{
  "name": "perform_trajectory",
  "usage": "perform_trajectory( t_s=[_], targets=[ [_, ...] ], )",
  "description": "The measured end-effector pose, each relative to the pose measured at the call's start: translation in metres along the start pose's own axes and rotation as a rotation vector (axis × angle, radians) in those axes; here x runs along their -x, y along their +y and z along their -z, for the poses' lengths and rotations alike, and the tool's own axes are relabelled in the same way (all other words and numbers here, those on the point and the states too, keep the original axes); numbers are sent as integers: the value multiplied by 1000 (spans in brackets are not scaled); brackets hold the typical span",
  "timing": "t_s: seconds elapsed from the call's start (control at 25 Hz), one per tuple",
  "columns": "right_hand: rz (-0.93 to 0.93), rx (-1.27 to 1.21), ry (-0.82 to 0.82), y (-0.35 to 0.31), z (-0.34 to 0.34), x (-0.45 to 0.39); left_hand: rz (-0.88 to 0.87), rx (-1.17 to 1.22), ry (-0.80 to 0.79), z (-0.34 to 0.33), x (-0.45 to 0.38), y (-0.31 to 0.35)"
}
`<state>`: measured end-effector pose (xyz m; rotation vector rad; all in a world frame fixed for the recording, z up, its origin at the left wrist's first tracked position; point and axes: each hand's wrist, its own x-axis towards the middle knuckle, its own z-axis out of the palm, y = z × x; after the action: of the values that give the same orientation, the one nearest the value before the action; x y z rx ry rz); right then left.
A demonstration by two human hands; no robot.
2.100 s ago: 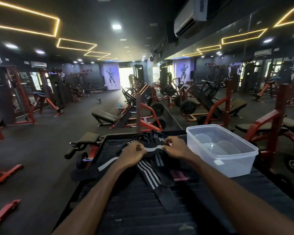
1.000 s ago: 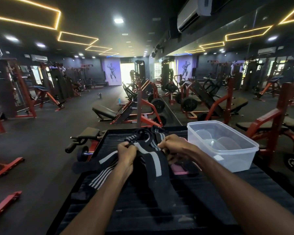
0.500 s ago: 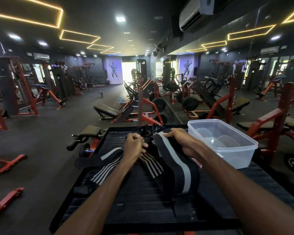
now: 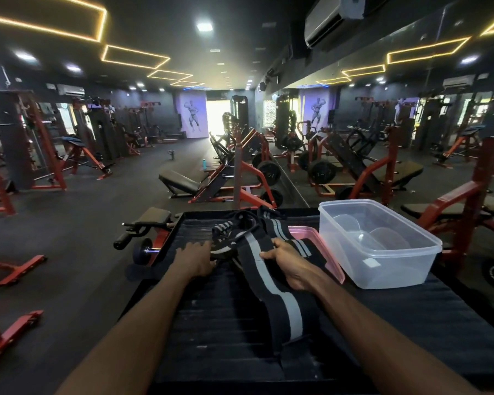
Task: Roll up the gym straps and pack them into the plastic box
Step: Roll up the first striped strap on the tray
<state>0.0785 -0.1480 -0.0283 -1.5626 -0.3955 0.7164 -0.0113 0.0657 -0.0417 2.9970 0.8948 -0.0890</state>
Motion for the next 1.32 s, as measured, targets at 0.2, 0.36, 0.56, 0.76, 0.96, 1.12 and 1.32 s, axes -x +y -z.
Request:
perform_trajectory(
  t_s=[0.2, 0.36, 0.56, 0.76, 0.96, 1.12, 1.32],
  targets=[
    [-6, 221, -6, 21, -10, -14, -72, -235, 219, 4, 9, -5],
    [9, 244, 74, 22, -13, -12, -97, -260, 319, 28, 21, -6],
    [37, 167, 167, 20, -26, -9, -180, -255, 420, 50, 46, -2],
    [57, 147, 165, 14, -35, -11, -229, -336, 153, 60, 80, 5],
    [79, 145, 197, 12, -38, -1, -246, -141, -206, 66, 107, 12],
    [79, 116, 204, 16, -35, 5, -242, -33, -420, 71, 119, 22],
    [106, 86, 237, 14, -29, 8, -222, 110, -421, 57, 110, 26]
  ],
)
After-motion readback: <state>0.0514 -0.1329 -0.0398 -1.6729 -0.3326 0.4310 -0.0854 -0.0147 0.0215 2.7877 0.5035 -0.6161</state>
